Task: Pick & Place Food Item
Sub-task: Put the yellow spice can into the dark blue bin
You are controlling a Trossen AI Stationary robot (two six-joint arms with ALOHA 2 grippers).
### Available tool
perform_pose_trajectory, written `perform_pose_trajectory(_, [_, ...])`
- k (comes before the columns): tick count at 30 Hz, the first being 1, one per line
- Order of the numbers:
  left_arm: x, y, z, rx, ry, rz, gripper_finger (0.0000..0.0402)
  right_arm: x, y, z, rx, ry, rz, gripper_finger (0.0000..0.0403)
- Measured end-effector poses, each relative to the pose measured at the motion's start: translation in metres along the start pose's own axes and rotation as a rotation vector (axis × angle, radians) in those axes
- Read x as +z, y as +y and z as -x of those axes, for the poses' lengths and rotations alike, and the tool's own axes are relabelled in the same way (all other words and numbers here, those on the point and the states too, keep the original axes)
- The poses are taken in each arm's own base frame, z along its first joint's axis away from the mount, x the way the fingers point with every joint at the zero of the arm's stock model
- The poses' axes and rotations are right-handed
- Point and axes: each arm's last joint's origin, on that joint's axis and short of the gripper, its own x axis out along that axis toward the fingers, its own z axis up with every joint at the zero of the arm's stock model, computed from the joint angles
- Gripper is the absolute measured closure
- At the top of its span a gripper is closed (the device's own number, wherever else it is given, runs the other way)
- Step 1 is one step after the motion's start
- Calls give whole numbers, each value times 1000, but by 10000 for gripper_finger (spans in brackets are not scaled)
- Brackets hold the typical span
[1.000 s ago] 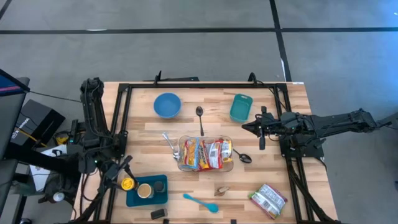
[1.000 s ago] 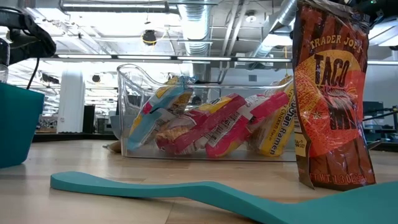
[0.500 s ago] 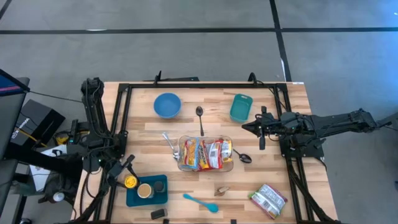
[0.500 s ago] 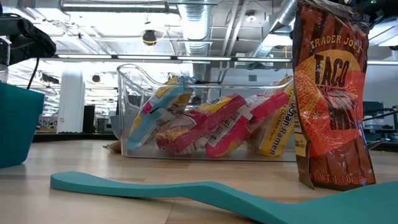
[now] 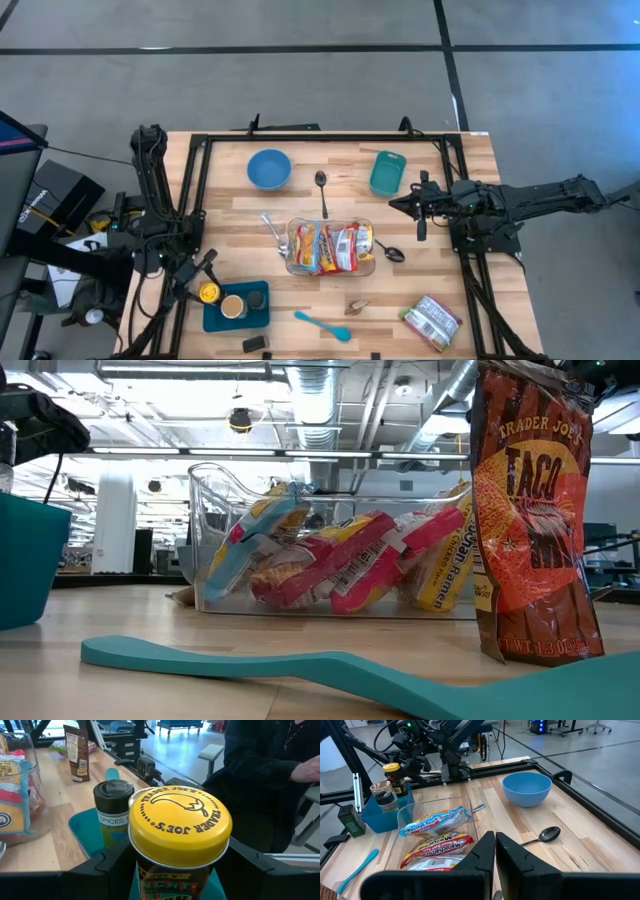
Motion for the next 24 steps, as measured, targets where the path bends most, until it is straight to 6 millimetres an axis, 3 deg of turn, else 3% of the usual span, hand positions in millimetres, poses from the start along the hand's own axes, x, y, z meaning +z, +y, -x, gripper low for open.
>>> perform_pose_trajectory(24, [-5,2,-9,-23,62,-1,175,0,0,0,0,0,0,393])
